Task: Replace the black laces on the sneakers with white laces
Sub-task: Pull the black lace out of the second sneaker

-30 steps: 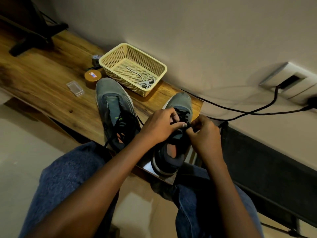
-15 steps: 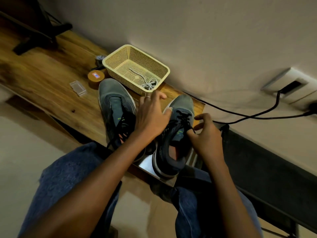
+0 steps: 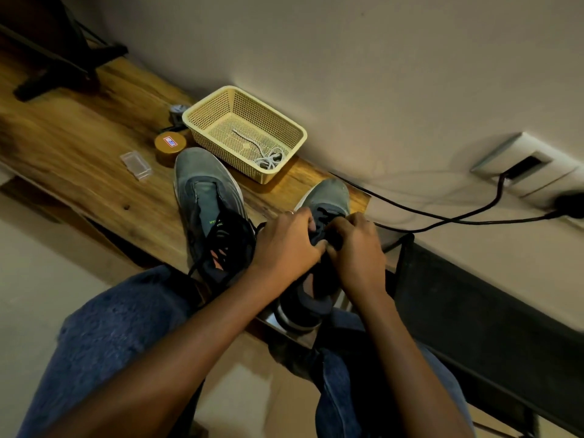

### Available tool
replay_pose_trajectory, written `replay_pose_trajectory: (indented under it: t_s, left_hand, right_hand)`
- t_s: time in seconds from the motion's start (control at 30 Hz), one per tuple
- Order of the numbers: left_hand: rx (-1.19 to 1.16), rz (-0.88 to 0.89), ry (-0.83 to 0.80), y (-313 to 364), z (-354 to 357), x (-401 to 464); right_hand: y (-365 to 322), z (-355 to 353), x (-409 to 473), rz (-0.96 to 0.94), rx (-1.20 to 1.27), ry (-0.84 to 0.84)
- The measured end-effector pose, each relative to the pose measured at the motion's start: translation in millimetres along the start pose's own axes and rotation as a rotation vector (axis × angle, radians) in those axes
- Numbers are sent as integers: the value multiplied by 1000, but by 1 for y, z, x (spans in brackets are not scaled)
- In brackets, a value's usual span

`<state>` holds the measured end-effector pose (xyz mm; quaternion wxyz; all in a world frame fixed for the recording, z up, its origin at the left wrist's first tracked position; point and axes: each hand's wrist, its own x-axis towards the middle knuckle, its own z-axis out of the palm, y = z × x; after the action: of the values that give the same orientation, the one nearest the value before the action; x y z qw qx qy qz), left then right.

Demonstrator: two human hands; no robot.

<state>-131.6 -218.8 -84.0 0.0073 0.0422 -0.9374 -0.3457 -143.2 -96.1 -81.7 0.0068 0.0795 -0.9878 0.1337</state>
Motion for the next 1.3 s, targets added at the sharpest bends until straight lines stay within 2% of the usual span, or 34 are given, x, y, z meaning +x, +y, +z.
replay_pose_trajectory:
  t_s: [0.1, 0.2, 0.37, 0.43, 0.53, 0.6, 0.93, 1.0, 1.1, 1.17, 1.3]
  left_hand:
    - [38, 14, 57, 1, 1, -2]
    - [19, 18, 82, 2, 0, -3]
    - [12, 33, 103, 2, 0, -3]
    - [-6, 31, 93, 1, 0, -3]
    - [-9, 46, 55, 2, 3, -5]
    - [5, 43, 42, 3, 3, -4]
    - [-28, 23, 44, 4, 0, -4]
    - [-30, 13, 41, 5, 0, -4]
    - [-54, -4, 47, 3, -1, -3]
    - [-59, -3, 43, 1, -2, -3]
    - [-40, 25, 47, 3, 0, -4]
  right_hand:
    - [2, -1, 3, 1, -10, 32]
    - [3, 1, 5, 26, 51, 137]
    - [15, -4, 9, 315, 365, 382]
    - [23, -7, 12, 292, 362, 312]
    - [12, -3, 8, 111, 294, 116]
    - [4, -1, 6, 33, 208, 76]
    - [3, -1, 4, 18, -101, 59]
    - [4, -3, 4, 80, -39, 155]
    - [11, -14, 4, 298, 176, 309]
    - [13, -15, 4, 309, 188, 252]
    - [0, -9, 3, 166, 127, 79]
